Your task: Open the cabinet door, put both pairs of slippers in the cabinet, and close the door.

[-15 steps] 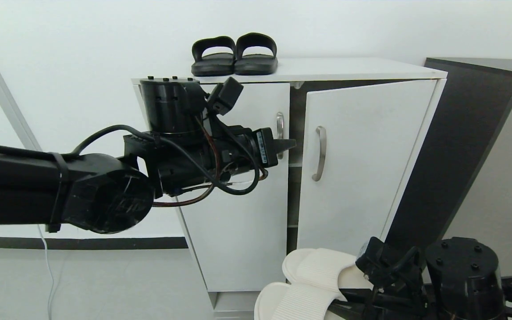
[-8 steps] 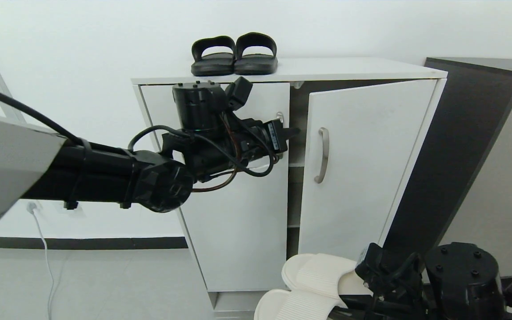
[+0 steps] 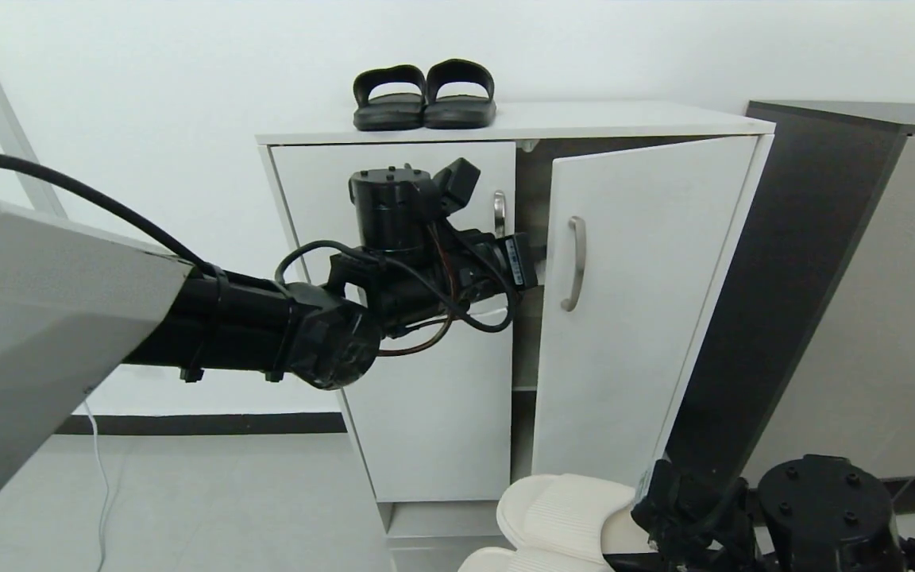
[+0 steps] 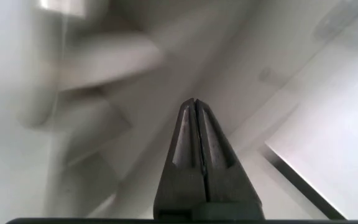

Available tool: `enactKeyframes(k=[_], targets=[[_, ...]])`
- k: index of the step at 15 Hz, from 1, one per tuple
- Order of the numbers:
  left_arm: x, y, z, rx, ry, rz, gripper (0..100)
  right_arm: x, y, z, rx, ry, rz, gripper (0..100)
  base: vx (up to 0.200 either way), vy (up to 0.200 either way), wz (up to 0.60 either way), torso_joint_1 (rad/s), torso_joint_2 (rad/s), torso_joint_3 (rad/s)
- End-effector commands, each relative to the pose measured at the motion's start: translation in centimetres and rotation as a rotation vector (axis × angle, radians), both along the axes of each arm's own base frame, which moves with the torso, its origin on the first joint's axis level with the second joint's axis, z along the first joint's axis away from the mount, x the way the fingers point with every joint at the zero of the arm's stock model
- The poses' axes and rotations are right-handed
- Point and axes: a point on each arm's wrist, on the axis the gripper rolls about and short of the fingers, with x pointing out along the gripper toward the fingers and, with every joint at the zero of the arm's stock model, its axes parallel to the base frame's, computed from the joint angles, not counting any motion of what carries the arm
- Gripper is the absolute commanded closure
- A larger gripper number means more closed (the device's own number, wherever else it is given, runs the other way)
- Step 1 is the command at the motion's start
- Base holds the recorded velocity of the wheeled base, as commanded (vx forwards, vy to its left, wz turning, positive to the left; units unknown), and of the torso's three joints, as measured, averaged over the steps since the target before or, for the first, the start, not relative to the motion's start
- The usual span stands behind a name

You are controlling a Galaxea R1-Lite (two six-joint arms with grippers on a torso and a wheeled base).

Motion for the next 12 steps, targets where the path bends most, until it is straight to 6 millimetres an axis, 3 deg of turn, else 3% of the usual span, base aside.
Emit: enactKeyframes(k=[1,4,9,12], targets=[[-2.3,-0.8,0.4,0.004,0.002,-0.05,100,0.0,0.0,-0.1,-0.002,0.002,0.002,100,-0.2,0.0,0.0,0.002,0.0,0.007],[-4.8,-1.2,1.0,-0.018,-0.03,-0.105,100,-0.1,0.1,0.0,-0.001,0.001,0.006,100,-0.2,0.0,0.0,-0.002,0.0,0.002],[-5.3,-0.5,0.8,-0.018,-0.03,-0.094,100,-0.1,0.1,0.0,-0.006,-0.009,0.012,100,0.0,0.0,0.0,0.0,0.0,0.0],[-4.9,2.1,1.1,-0.009,-0.034,-0.023,100,0.7,0.5,0.0,0.001,-0.008,-0.016,100,0.0,0.0,0.0,0.0,0.0,0.0]])
